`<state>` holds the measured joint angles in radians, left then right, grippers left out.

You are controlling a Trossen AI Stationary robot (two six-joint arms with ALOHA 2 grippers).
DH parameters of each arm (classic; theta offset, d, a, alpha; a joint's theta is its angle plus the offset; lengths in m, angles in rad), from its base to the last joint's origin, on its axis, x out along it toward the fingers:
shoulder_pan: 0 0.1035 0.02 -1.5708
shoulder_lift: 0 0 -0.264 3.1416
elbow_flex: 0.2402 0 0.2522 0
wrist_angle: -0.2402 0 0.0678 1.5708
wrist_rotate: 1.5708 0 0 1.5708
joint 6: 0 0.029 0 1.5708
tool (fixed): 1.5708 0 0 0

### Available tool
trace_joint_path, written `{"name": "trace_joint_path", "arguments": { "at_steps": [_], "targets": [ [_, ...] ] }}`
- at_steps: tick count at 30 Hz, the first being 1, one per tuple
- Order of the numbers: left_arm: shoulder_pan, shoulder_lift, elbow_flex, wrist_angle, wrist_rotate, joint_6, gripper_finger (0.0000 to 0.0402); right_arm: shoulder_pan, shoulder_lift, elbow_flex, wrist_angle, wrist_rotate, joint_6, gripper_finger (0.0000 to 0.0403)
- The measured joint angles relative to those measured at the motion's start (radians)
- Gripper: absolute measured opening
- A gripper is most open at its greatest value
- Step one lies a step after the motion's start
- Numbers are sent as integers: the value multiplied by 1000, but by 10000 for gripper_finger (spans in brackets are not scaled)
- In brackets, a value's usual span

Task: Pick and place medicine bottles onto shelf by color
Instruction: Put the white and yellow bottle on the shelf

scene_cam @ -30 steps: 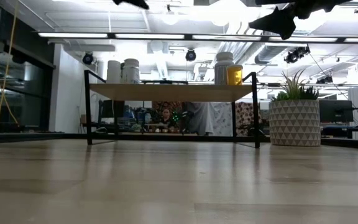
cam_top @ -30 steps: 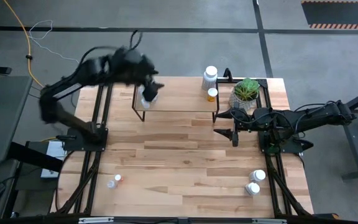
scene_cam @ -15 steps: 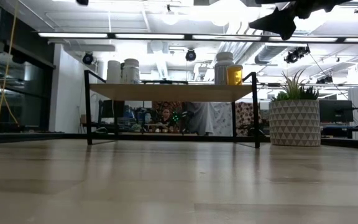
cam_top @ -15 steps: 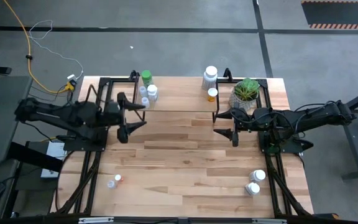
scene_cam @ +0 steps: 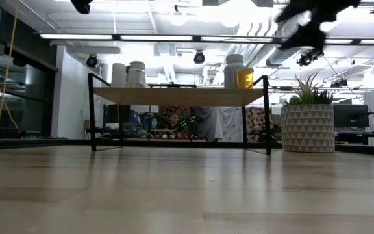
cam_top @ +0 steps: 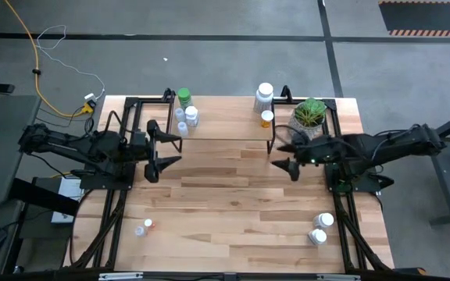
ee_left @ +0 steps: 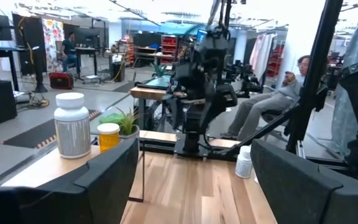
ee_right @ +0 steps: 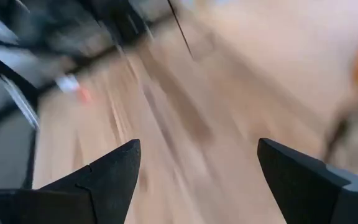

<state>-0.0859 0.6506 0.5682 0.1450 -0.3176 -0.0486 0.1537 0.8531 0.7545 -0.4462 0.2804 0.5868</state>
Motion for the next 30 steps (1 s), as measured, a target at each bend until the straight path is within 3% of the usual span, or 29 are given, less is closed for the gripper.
{"name": "trace_joint_path", "arguments": {
  "at_steps": [5, 9, 13, 17, 24, 30],
  "targets": [
    [0, 1, 0, -13, 0, 0, 300, 127, 130, 180, -604, -53, 419, 314],
    [0, 1, 0, -17, 0, 0, 300, 294, 228, 223, -875, -160, 777, 314],
    [0, 1, 0, -21, 1, 0, 300, 459, 290, 210, -899, -296, 1033, 314],
    [0, 1, 0, -21, 22, 0, 300, 590, 338, 206, -861, -365, 1232, 314],
    [0, 1, 0, -21, 49, -2, 300, 728, 395, 206, -810, -363, 1468, 314],
    [0, 1, 0, -21, 49, -2, 300, 767, 468, 206, -782, -369, 1526, 314]
  ]
}}
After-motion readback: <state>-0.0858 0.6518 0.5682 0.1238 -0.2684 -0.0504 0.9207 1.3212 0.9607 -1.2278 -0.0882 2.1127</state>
